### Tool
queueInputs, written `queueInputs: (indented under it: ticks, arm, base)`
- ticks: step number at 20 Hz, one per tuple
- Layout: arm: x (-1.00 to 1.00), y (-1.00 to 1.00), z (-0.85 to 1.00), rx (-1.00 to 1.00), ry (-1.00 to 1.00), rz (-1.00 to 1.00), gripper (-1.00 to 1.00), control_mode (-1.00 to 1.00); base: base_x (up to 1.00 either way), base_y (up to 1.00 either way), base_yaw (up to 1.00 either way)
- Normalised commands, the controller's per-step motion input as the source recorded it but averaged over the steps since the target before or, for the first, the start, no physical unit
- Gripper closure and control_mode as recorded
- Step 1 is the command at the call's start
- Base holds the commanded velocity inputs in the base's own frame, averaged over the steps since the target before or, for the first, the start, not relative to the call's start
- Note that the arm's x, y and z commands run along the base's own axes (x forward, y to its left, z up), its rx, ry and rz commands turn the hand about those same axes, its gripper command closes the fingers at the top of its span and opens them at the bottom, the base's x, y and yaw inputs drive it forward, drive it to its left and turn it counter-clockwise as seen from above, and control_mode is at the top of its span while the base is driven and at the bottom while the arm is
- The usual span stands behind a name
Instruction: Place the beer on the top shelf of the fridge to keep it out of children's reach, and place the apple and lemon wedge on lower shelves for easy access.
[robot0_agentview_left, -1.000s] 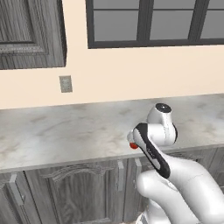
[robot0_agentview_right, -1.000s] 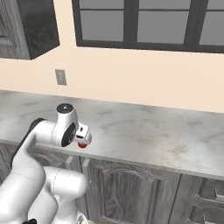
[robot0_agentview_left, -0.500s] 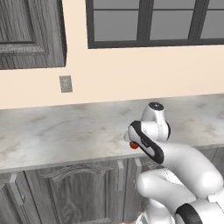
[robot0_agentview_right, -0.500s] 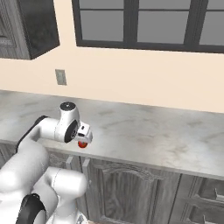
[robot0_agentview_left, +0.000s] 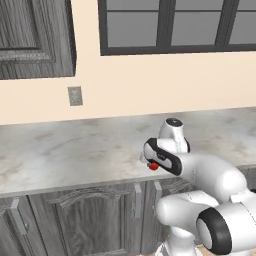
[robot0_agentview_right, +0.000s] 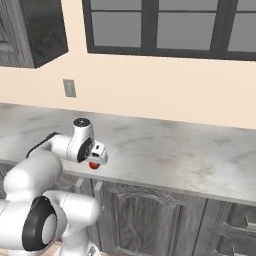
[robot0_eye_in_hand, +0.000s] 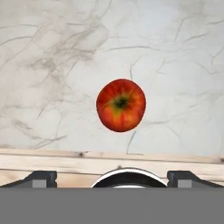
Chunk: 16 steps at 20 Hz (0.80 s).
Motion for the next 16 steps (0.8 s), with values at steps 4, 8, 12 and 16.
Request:
queueInputs:
  ticks: [4,8,12,16]
  arm:
    - [0.14,0.0,-0.3,0.0,0.01,0.0,-1.0,-1.0]
    - [0.17,0.0,-0.22,0.0,0.0,0.0,-1.0,-1.0]
    - [0.18,0.0,-0.18,0.0,0.0,0.0,-1.0,-1.0]
    - [0.17,0.0,-0.18,0.0,0.0,0.0,-1.0,-1.0]
  base:
    - [0.0,0.0,0.0]
    - [0.0,0.0,0.0]
    - [0.0,0.0,0.0]
    - [0.0,0.0,0.0]
